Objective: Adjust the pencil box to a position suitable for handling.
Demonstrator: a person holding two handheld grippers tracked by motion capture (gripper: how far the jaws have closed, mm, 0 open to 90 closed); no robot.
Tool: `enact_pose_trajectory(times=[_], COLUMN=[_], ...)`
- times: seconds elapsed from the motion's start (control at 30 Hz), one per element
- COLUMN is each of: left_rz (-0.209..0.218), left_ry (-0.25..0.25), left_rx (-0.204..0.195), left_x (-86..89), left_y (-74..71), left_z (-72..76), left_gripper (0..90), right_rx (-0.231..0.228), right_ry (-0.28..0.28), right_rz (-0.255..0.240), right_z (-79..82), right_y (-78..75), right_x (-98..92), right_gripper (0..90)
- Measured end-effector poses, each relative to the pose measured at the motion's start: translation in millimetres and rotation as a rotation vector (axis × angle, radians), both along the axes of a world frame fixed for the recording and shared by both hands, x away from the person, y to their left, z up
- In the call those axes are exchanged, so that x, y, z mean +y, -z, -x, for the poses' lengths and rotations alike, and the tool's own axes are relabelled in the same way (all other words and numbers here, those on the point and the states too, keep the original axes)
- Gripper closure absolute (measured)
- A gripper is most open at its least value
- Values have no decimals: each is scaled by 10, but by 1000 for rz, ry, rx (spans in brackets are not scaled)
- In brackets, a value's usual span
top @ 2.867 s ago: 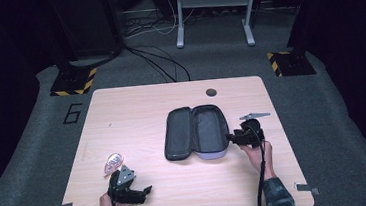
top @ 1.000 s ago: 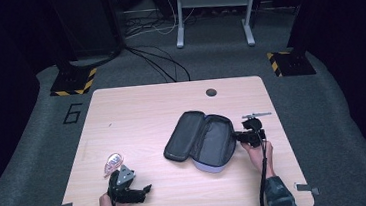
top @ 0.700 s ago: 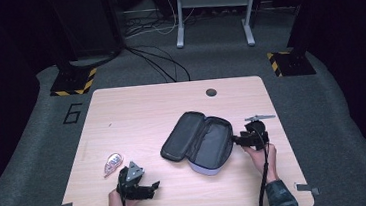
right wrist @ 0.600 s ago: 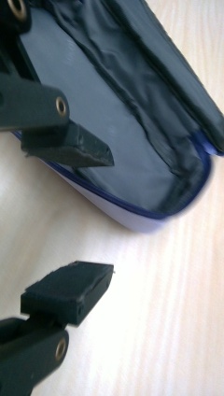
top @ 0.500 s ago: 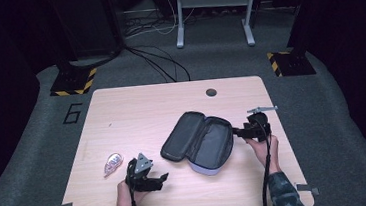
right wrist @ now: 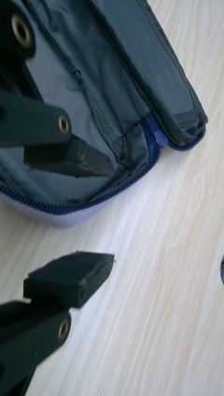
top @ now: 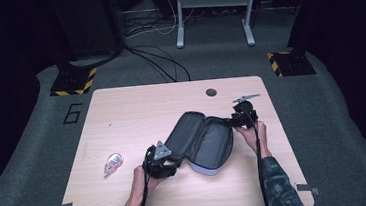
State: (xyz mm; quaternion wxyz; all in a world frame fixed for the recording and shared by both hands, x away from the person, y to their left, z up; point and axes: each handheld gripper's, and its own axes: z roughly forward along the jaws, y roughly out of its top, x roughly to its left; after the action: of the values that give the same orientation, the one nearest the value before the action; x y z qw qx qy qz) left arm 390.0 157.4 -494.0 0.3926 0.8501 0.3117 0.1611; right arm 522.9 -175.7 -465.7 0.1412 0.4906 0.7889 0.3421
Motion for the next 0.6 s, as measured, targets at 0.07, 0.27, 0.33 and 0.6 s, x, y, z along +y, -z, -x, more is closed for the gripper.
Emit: enact_pose_trajectory(times=[0.07,0.27,0.33,0.6], left_rz=[-17,-44,-54,-68], left_ry=[0,16,14,-28], left_rx=[10,27,25,44], left_x=[-16,-37,-34,25], left_y=[24,75,74,58], left_z=[-28,-75,-86,-174], left_gripper=[535,721,756,791], right_rx=[11,28,28,33], right_ry=[-11,-32,-31,-22], right_rz=[8,27,30,17], right_z=[-28,-26,-19,123], right_y=[22,78,87,127], right_x=[28,49,50,-19], right_gripper=[575,792,805,842])
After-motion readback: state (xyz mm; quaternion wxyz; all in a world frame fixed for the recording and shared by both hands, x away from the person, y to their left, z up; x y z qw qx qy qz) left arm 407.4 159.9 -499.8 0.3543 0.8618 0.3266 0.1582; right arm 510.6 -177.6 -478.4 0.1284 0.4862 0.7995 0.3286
